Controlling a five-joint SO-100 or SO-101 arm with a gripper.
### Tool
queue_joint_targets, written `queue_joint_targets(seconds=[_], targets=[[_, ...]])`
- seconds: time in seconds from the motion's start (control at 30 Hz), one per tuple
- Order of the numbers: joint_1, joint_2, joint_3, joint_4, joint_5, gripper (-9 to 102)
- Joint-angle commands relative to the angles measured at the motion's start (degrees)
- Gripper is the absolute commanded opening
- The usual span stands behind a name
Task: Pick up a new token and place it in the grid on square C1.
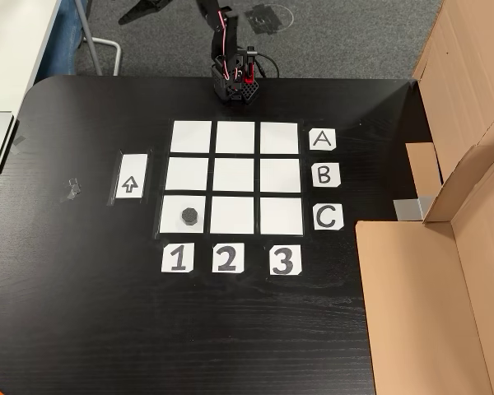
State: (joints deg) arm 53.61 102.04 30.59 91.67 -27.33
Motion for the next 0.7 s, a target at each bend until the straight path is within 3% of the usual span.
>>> queue_joint_targets(seconds=[0.0,0.3,0.67], targets=[[2.81,9.58,18.46,-9.84,0.35,46],[10.11,25.75,49.22,-24.96,2.2,46],[14.59,40.87,75.5,-26.37,6.59,43]])
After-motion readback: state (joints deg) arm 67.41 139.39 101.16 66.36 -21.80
